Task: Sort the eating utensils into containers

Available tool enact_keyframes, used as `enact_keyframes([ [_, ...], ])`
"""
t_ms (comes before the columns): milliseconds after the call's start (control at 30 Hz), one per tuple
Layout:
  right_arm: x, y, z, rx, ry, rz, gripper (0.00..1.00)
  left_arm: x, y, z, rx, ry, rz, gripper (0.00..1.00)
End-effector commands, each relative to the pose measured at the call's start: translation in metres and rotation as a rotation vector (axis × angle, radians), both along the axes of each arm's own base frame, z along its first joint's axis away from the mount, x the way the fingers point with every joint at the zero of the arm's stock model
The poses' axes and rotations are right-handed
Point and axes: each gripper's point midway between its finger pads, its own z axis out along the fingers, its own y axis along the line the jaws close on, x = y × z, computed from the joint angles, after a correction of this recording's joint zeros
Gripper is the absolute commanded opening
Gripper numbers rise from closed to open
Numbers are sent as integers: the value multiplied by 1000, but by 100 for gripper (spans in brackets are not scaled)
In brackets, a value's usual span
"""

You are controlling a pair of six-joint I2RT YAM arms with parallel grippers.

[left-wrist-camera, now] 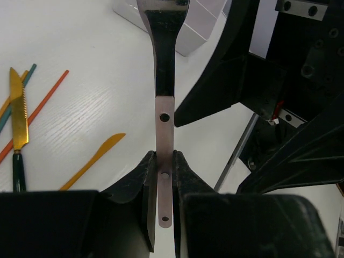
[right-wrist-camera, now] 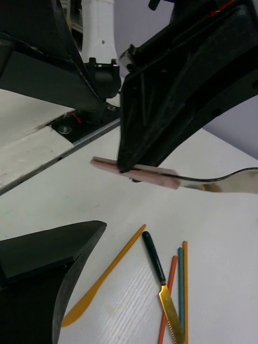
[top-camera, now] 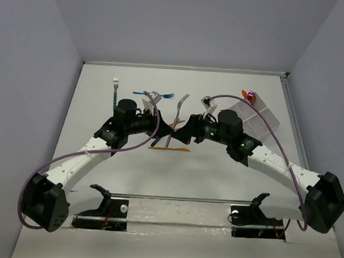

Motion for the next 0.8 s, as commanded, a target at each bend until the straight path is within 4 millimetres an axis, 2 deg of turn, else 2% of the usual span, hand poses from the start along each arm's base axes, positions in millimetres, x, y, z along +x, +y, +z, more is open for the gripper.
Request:
enact_keyframes([
  [0,15,18,54,108,-138,-66,87,-11,-19,31,-74,-84,-59,0],
  [233,27,20,53,110,-131,-145,71,-21,-23,41,-106,-116,-86,0],
  [300,31,17,53,111,-130,-175,61,-26,-24,46,-113,-132,-98,0],
  [333,29,19,54,115,-131,-175,52,-28,-23,47,-114,-138,-98,0],
  [400,33,16,54,116,-126,-204,48,-32,-23,51,-132,-152,-112,0],
  [500,34,19,56,121,-123,-211,48,-38,-24,53,-138,-164,-131,0],
  [567,34,22,59,129,-127,-219,40,-39,-24,53,-137,-167,-138,0],
  [667,36,25,58,130,-126,-233,42,-42,-23,51,-137,-169,-143,0],
  [700,37,26,58,130,-125,-233,46,-42,-23,51,-136,-171,-144,0],
  [733,35,29,59,134,-125,-229,56,-42,-22,50,-136,-169,-137,0],
  [767,35,28,61,135,-129,-233,61,-42,-21,51,-141,-170,-135,0],
])
